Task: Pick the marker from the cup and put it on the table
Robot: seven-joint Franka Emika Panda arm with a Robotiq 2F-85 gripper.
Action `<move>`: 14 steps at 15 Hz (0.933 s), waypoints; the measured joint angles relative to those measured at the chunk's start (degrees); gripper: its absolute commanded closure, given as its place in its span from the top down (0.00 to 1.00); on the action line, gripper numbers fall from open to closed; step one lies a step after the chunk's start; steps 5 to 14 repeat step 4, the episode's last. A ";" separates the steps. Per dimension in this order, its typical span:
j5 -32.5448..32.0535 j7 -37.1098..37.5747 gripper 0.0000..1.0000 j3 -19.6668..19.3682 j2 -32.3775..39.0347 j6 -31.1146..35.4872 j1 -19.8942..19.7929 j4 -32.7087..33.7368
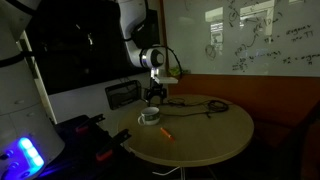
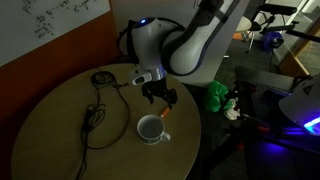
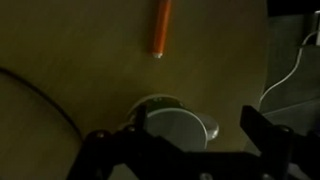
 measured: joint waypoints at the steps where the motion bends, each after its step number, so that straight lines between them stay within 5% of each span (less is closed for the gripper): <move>1: 1.55 -0.60 1.00 0.76 -2.10 -0.57 -0.51 -1.55; 4: 2.90 -0.56 1.00 0.52 -8.41 -1.70 0.32 -5.82; 14: 2.90 -0.56 1.00 0.52 -8.41 -1.70 0.32 -5.82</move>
